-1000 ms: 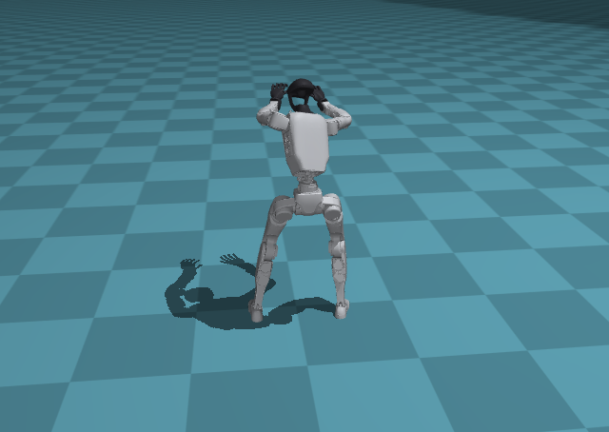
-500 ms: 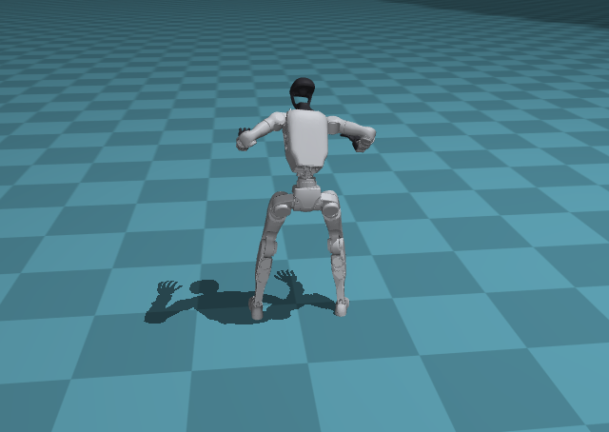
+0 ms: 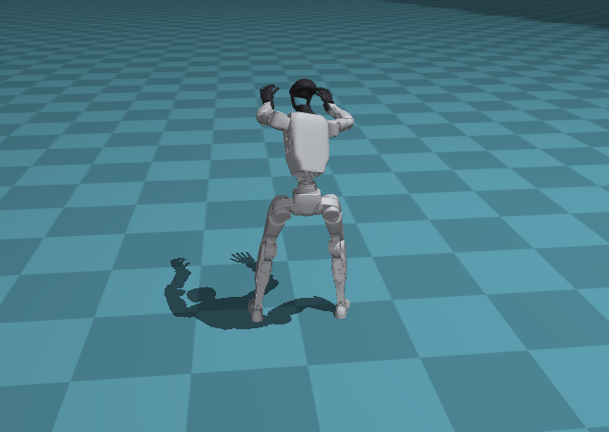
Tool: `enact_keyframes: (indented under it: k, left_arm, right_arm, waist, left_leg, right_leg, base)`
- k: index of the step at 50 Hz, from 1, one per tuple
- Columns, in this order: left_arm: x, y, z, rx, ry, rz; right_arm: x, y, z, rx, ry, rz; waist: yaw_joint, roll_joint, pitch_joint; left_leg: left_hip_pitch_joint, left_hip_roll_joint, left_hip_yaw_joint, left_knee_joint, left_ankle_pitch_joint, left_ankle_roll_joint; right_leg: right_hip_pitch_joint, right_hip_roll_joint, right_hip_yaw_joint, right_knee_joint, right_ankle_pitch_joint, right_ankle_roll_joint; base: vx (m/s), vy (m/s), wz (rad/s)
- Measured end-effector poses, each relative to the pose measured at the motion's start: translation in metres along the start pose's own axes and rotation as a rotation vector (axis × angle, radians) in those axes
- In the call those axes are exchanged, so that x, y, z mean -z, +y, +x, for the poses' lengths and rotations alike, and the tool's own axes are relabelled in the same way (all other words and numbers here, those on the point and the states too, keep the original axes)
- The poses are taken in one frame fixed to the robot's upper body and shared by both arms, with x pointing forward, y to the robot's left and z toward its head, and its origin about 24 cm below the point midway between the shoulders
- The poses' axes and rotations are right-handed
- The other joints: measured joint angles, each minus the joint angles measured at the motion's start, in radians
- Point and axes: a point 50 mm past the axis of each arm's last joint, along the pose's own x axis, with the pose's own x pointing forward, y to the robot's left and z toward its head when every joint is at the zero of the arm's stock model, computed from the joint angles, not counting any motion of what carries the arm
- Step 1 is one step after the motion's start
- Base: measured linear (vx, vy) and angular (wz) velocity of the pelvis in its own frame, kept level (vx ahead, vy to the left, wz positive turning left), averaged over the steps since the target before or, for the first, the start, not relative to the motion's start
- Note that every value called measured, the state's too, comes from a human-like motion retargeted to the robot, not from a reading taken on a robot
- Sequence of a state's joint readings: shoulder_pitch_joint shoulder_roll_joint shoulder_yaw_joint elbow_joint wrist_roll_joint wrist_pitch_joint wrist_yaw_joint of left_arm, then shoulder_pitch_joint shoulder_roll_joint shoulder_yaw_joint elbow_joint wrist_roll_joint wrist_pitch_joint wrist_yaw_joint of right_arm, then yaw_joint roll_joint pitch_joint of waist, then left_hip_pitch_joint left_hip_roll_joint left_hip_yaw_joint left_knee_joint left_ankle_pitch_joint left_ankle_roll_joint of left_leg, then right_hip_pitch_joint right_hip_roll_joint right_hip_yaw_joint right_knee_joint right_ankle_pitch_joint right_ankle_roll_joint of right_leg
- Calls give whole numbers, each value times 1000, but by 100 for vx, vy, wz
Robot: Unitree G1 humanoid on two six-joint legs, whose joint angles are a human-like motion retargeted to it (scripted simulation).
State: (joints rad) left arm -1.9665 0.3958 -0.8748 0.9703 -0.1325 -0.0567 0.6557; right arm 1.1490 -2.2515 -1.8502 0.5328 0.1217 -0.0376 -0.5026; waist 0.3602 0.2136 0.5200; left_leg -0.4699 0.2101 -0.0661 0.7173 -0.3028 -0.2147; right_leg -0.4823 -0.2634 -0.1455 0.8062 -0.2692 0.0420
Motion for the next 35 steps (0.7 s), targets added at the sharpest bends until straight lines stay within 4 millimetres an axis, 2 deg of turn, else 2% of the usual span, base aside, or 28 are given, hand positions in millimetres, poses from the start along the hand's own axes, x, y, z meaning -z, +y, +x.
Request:
enact_keyframes:
  k: [3,6,9,11,13,14,16,17,18,19,20,21,22,24,25,27,30,33,35]
  left_arm:
    - [10,-30,-16,83,110,-31]
    - [39,-46,-44,135,139,18]
    - [81,-45,-91,132,165,45]
    - [110,-36,-133,102,211,35]
    - [133,-20,-185,77,267,29]
    - [140,-14,-213,73,298,23]
    - [146,-3,-264,106,358,50]
    - [146,4,-293,131,386,55]
    - [138,20,-330,134,412,12]
    - [137,48,-347,184,360,77]
    - [136,77,-353,279,260,176]
    - [137,119,-361,272,265,286]
    - [131,152,-363,275,249,370]
    - [113,188,-361,238,232,442]
    - [106,201,-356,209,224,466]
    - [92,213,-336,183,112,503]
    - [74,210,-284,101,-118,504]
    - [52,190,-223,21,-374,451]
    - [36,172,-183,-25,-517,433]
  right_arm:
    - [-1,18,-8,-91,-36,-68]
    - [-23,41,-22,-175,-190,-116]
    - [-51,59,-40,-220,-369,-103]
    - [-67,67,-53,-229,-456,-65]
    - [-82,73,-67,-242,-533,-12]
    - [-81,74,-77,-252,-556,7]
    - [-70,69,-101,-266,-553,57]
    - [-59,63,-119,-283,-542,80]
    - [-47,48,-149,-328,-547,91]
    - [-22,28,-187,-330,-448,91]
    - [-34,41,-233,-235,-308,319]
    - [-42,55,-241,-210,-291,380]
    - [-51,62,-245,-184,-295,426]
    - [-47,41,-242,-143,-308,377]
    - [-42,31,-239,-133,-301,325]
    - [-44,12,-225,-51,-362,290]
    - [-43,-6,-194,87,-412,188]
    - [-51,-12,-154,227,-453,166]
    - [-63,-9,-124,309,-491,181]
  waist:
    - [3,35,0]
    - [-30,53,0]
    - [-98,70,0]
    - [-159,88,0]
    - [-231,97,0]
    - [-260,102,0]
    - [-300,99,0]
    - [-316,95,0]
    - [-336,101,0]
    - [-308,32,0]
    - [-255,-74,0]
    - [-289,-153,0]
    - [-316,-213,0]
    - [-339,-248,0]
    - [-344,-256,0]
    - [-343,-254,0]
    - [-327,-259,0]
    - [-311,-258,0]
    - [-308,-257,0]
  left_leg:
    - [-30,5,-13,-19,20,-4]
    - [-59,6,-17,-36,35,-4]
    - [-82,-1,-14,-49,43,1]
    - [-97,-10,-12,-59,51,5]
    - [-114,-20,-8,-60,50,11]
    - [-117,-27,-5,-59,47,14]
    - [-123,-39,0,-47,36,36]
    - [-105,-42,3,-34,22,43]
    - [-37,-40,5,-15,-4,28]
    - [-19,-21,8,37,-35,10]
    - [-26,7,11,104,-68,-9]
    - [-19,-1,17,107,-73,-8]
    - [-16,-12,22,114,-80,-5]
    - [15,-43,26,90,-82,9]
    - [73,-58,25,19,-64,18]
    - [80,-47,26,70,-87,6]
    - [151,-64,21,16,-76,19]
    - [180,-62,15,9,-74,18]
    - [167,-51,11,32,-77,11]
  right_leg:
    - [-16,12,-12,-31,22,4]
    - [-41,14,-21,-48,35,6]
    - [-70,5,-23,-48,38,6]
    - [-85,3,-13,-58,43,15]
    - [-110,-8,-5,-50,38,18]
    - [-116,-14,0,-42,32,19]
    - [-135,-25,15,-16,13,4]
    - [-121,-28,22,0,-1,0]
    - [-49,-31,24,12,-21,24]
    - [-27,-23,24,49,-39,30]
    - [-30,-9,24,98,-57,27]
    - [-32,-19,34,114,-67,29]
    - [-38,-31,44,134,-79,32]
    - [-20,-56,56,137,-95,41]
    - [33,-60,51,81,-87,44]
    - [46,-63,46,123,-104,46]
    - [114,-71,40,88,-106,47]
    - [147,-71,29,84,-107,45]
    - [141,-66,21,99,-108,38]
  base:
    - [-6,-2,12]
    - [0,0,0]
    - [0,0,0]
    - [0,0,0]
    - [7,1,10]
    - [9,1,10]
    - [9,0,2]
    - [14,0,-11]
    - [20,-1,-26]
    - [24,-5,-46]
    - [21,-7,-39]
    - [17,-5,-19]
    - [12,-1,12]
    - [10,0,23]
    - [12,-1,16]
    - [12,-1,5]
    - [2,0,2]
    - [0,0,0]
    - [-3,-1,3]
